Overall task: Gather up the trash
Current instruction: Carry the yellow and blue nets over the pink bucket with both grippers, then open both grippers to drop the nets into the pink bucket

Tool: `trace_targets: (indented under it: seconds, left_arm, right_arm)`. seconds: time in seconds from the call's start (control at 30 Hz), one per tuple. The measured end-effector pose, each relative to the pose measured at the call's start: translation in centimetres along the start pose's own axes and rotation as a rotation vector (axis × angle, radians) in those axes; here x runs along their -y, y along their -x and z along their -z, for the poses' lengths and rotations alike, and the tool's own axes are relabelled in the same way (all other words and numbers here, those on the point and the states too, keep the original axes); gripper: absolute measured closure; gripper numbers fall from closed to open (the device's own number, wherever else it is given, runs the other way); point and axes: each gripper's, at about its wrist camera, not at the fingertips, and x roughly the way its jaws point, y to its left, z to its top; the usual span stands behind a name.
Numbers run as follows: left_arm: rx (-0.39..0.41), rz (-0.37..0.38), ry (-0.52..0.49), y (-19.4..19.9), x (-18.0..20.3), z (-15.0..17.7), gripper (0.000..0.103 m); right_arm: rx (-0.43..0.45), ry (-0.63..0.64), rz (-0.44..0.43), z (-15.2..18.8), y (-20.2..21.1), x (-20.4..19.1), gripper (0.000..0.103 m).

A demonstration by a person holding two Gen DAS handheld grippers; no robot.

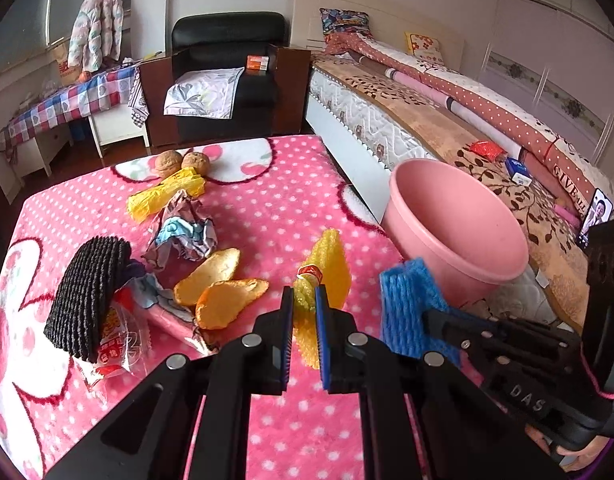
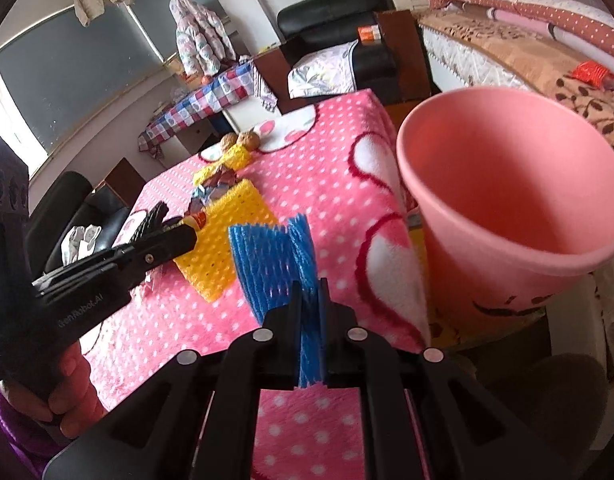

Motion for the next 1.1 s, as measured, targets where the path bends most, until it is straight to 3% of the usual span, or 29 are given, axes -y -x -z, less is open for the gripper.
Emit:
trace_targets:
  seconds: [0.2, 0.6, 0.83, 1.1]
  left_arm:
    - [0.021, 0.024, -0.019, -0.1, 1.2, -0.9, 0.093]
    - [0.088, 0.178, -0.069, -0.2, 6.2, -4.3, 0.093]
    - [0.060, 0.214, -0.095, -2.6, 9.2, -5.3, 0.093]
    - [0.032, 0.219, -0.092, -5.2, 10.4, -6.2, 0.093]
  right_arm:
    - [0.077, -0.019, 0.006, -0.9, 1.8, 1.0, 0.096]
    - [0.256, -0.144, 0.101, -3.3, 6.0, 6.5, 0.096]
    - [0.297, -0.212, 0.152, -3.8, 6.5, 9.8, 0.096]
    - [0.318, -0.208, 0.201, -5.0, 5.6, 11.1, 0.096]
